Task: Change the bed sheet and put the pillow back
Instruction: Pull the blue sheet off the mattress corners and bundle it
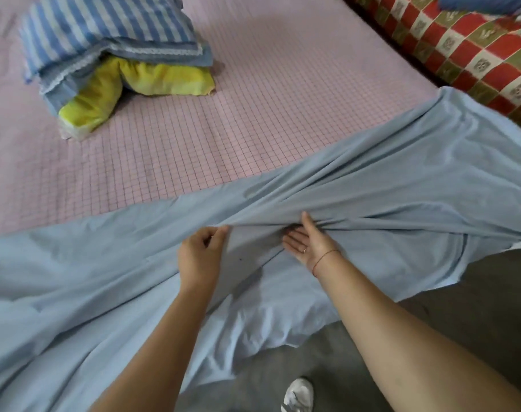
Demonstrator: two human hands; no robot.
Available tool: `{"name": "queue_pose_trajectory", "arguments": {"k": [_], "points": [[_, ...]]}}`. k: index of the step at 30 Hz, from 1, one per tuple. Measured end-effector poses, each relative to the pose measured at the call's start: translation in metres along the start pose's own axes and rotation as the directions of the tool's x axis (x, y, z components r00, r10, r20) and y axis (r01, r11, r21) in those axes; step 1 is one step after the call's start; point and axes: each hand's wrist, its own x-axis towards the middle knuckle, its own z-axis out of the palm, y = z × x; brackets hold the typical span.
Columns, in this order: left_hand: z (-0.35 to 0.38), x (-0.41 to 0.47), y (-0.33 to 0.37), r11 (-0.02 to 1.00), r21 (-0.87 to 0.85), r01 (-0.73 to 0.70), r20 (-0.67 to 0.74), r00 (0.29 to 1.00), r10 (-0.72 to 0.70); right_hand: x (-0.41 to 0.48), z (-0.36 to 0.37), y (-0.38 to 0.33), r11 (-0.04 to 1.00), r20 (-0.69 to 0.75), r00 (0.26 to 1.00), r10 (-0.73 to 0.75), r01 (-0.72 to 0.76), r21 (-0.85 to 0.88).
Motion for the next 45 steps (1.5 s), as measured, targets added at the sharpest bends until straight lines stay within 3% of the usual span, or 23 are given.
{"name": "queue_pose_trajectory", "arguments": {"k": [3,8,17,22,24,25,27,28,30,33,40,45], "points": [[-0.007,-0.013,0.001,0.998,-0.058,-0.008,0.057,0.998,0.011,-0.006,0.003,0.001,0.999,0.001,1.0,0.004,-0.004,0.038],[-0.013,-0.04,-0.006,0.998,-0.039,-0.051,0.103,0.993,0.054,-0.028,-0.014,0.004,0.987,-0.091,0.99,-0.111,0.12,0.105],[-0.003,-0.118,-0.042,0.999,-0.038,0.018,0.07,0.997,-0.016,-0.142,-0.144,0.058,0.938,-0.202,0.954,-0.224,0.267,0.222],[0.007,-0.18,-0.08,0.995,-0.008,0.099,0.186,0.978,-0.096,-0.177,-0.196,0.079,0.942,-0.284,0.929,-0.237,0.291,0.167],[0.016,-0.199,-0.096,0.955,0.036,0.294,0.313,0.904,-0.29,-0.183,-0.215,0.083,0.945,-0.301,0.925,-0.233,0.289,0.156],[0.021,-0.208,-0.104,0.892,0.01,0.452,0.404,0.814,-0.417,-0.185,-0.222,0.085,0.951,-0.298,0.927,-0.228,0.278,0.135],[0.032,-0.224,-0.116,0.606,-0.11,0.788,0.634,0.525,-0.567,-0.187,-0.228,0.088,0.971,-0.285,0.936,-0.205,0.231,0.062],[0.038,-0.229,-0.123,0.457,-0.143,0.878,0.71,0.413,-0.57,-0.187,-0.229,0.089,0.98,-0.279,0.942,-0.187,0.199,0.017],[0.051,-0.234,-0.131,0.352,-0.165,0.922,0.754,0.347,-0.557,-0.183,-0.229,0.09,0.987,-0.269,0.951,-0.153,0.136,-0.082],[0.071,-0.233,-0.119,0.371,-0.183,0.91,0.751,0.373,-0.544,-0.172,-0.236,0.078,0.981,-0.268,0.953,-0.139,0.095,-0.17],[0.144,-0.215,-0.05,0.532,-0.205,0.822,0.746,0.483,-0.458,-0.133,-0.281,-0.006,0.988,-0.259,0.954,-0.154,0.145,-0.055],[0.229,-0.219,0.012,0.531,-0.301,0.792,0.711,0.558,-0.428,-0.085,-0.316,-0.086,0.987,-0.23,0.961,-0.154,0.159,0.006]]}}
